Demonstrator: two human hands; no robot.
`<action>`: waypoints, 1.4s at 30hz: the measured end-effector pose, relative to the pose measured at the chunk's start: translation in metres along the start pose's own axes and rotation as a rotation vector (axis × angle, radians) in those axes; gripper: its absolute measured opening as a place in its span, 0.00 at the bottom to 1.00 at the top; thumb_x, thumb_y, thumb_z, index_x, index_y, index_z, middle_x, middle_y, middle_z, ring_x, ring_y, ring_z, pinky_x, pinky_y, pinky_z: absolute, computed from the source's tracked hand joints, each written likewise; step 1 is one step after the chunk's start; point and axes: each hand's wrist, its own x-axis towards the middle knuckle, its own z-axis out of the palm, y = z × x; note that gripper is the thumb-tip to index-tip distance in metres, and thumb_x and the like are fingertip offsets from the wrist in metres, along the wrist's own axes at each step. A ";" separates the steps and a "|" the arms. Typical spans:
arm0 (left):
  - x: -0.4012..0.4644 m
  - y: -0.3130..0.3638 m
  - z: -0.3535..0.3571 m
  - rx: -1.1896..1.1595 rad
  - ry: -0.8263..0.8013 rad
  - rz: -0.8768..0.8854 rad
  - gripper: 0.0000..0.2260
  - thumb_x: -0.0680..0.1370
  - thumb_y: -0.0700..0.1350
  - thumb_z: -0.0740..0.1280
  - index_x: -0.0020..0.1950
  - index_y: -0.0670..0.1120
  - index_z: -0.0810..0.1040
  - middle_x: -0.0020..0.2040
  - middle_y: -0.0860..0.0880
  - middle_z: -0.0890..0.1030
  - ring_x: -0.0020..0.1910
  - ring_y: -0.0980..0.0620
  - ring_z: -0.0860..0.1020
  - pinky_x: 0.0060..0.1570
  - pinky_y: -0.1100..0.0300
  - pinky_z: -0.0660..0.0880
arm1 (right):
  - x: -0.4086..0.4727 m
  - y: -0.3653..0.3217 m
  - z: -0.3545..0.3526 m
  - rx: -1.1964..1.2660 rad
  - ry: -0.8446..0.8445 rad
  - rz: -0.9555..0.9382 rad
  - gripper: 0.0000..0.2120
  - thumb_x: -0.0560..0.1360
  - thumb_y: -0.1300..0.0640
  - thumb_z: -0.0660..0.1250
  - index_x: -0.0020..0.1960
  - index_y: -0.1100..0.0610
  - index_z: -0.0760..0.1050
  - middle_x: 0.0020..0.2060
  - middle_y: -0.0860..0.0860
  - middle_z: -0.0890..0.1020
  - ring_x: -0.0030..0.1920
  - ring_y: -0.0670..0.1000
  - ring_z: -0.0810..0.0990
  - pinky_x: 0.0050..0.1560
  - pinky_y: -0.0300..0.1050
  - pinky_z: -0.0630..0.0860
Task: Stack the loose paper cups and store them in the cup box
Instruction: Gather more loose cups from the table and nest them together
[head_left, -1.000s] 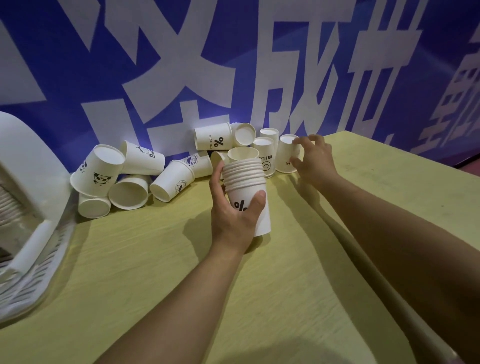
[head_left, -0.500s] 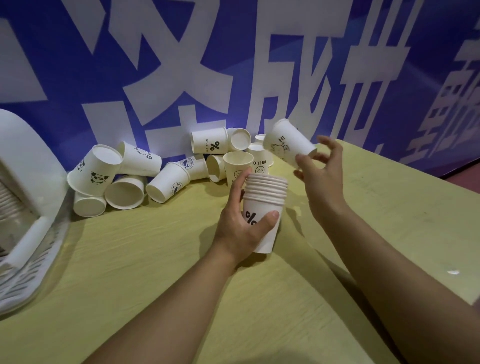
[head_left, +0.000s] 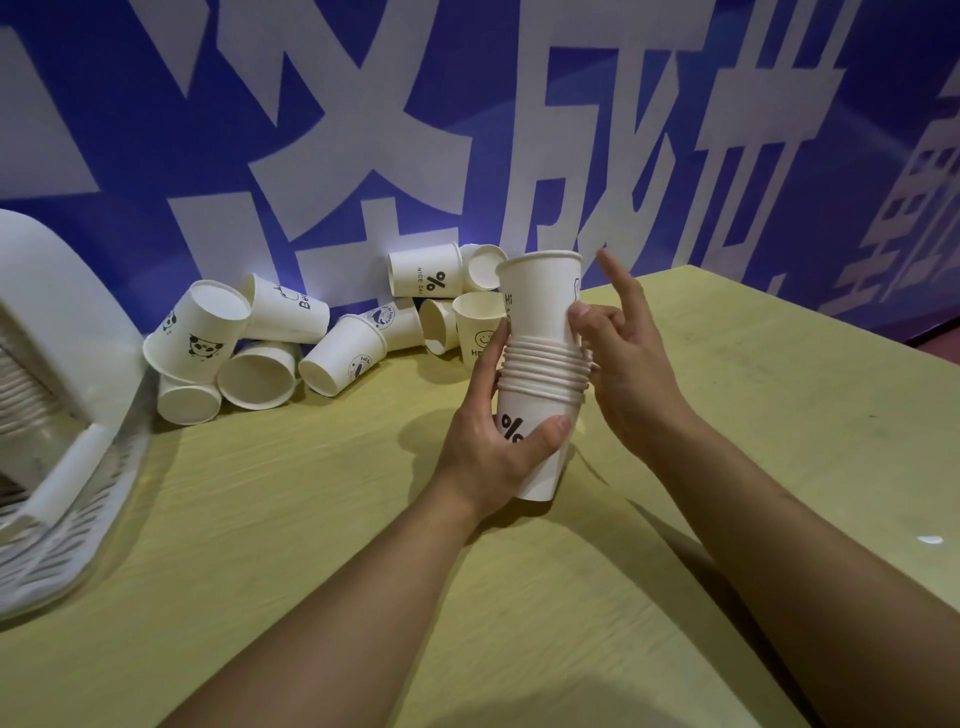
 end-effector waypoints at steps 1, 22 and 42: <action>0.000 -0.001 0.000 -0.005 0.003 -0.001 0.43 0.65 0.64 0.71 0.74 0.74 0.52 0.63 0.62 0.74 0.55 0.64 0.79 0.49 0.62 0.81 | -0.001 -0.001 0.001 -0.005 -0.011 -0.016 0.20 0.79 0.47 0.65 0.68 0.33 0.64 0.55 0.54 0.77 0.57 0.53 0.79 0.59 0.56 0.78; 0.005 -0.004 -0.001 -0.057 0.192 0.049 0.44 0.65 0.60 0.70 0.75 0.69 0.48 0.66 0.72 0.66 0.55 0.71 0.75 0.44 0.74 0.74 | 0.005 0.009 0.002 -0.300 -0.017 -0.145 0.09 0.80 0.54 0.64 0.45 0.42 0.78 0.51 0.45 0.80 0.51 0.43 0.78 0.54 0.48 0.79; 0.009 -0.010 -0.005 -0.202 0.256 -0.039 0.40 0.64 0.59 0.73 0.72 0.68 0.58 0.64 0.50 0.76 0.49 0.53 0.83 0.42 0.57 0.82 | 0.084 0.054 -0.007 -0.770 0.215 -0.138 0.08 0.77 0.53 0.70 0.54 0.53 0.75 0.69 0.52 0.72 0.68 0.55 0.71 0.67 0.49 0.72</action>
